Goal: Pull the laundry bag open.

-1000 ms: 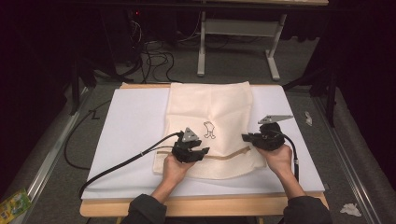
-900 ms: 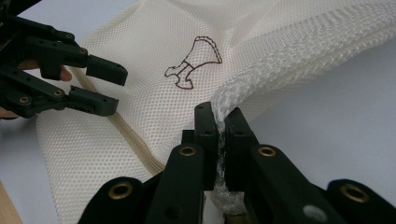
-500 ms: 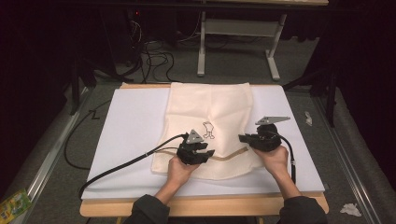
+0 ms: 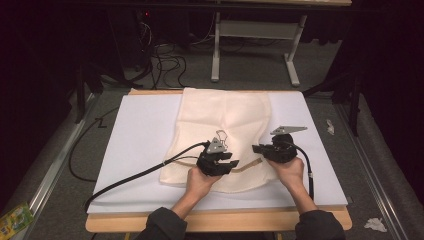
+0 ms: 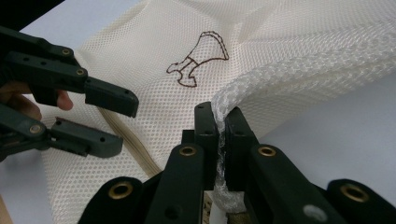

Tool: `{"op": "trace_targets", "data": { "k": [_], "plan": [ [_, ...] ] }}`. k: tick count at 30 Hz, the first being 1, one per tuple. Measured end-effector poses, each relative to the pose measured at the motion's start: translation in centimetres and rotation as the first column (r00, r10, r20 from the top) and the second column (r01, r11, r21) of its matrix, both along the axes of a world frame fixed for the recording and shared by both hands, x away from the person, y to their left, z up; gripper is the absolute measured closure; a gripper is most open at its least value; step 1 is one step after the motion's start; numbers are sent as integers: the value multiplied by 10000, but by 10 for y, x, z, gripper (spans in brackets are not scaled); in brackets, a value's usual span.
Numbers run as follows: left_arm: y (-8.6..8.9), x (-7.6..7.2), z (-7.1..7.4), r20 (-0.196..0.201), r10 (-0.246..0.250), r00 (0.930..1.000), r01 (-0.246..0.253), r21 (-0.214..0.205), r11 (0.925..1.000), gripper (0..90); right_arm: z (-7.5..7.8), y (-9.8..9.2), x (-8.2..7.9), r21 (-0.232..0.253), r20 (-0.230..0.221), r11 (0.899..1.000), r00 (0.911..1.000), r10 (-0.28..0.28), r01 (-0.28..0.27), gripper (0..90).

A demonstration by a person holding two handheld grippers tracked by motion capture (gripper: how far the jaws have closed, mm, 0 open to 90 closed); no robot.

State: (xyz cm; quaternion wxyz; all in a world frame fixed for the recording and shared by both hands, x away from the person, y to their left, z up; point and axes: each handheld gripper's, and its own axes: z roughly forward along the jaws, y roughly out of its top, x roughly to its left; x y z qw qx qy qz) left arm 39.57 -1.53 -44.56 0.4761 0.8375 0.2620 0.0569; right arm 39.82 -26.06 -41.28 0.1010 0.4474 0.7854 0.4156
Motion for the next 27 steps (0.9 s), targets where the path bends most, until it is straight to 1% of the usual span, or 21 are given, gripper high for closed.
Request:
{"op": "trace_targets", "data": {
  "k": [2, 5, 7, 8, 10, 11, 12, 14, 15, 16, 21, 23, 27],
  "plan": [
    [-5, -1, -1, -155, -130, 9998, 128, -92, 9999, 607, 0, 1, 0, 48, 8, 10000, 10000, 1, -1, 877],
    [-11, -2, -1, -181, -296, 9994, 295, -66, 9995, 612, 0, 1, -1, 53, 31, 10000, 10000, 29, -29, 877],
    [-17, -5, -1, -79, -353, 9993, 353, 59, 9994, 613, -1, 1, -1, 71, 73, 10000, 10000, 40, -41, 878],
    [-23, -9, 0, 36, -486, 9988, 485, 150, 9987, 614, -2, 1, -1, 155, 85, 9999, 10000, 46, -47, 877],
    [-26, -10, 1, 86, -546, 9985, 544, 175, 9984, 617, -3, 0, -1, 183, 80, 9998, 10000, 35, -36, 877],
    [-31, -11, 0, 19, -667, 9978, 667, 176, 9976, 623, -3, -1, -2, 239, 59, 9997, 10000, 3, -4, 877],
    [-31, -11, 0, 19, -667, 9978, 667, 176, 9976, 627, -3, -1, -2, 239, 59, 9997, 10000, 3, -4, 877],
    [-36, -10, -3, -160, -741, 9971, 744, 173, 9971, 634, -5, -2, -2, 277, 24, 9996, 10000, -11, 11, 877],
    [-39, -11, -6, -249, -866, 9959, 870, 170, 9961, 651, -5, -4, -3, 275, -2, 9996, 10000, -43, 43, 878],
    [-40, -11, -7, -270, -904, 9955, 909, 164, 9957, 656, -5, -4, -3, 268, 7, 9996, 10000, -54, 54, 877],
    [-41, -10, -8, -380, -898, 9952, 904, 139, 9958, 677, -6, -3, -2, 317, 58, 9995, 10000, -13, 11, 877],
    [-41, -7, -8, -499, -835, 9953, 835, -3, 9965, 692, -7, -3, -3, 376, 113, 9993, 9999, 50, -54, 877],
    [-43, -5, -8, -614, -786, 9950, 778, -141, 9969, 697, -8, -4, -4, 478, 64, 9988, 10000, 46, -49, 877]
  ]
}}
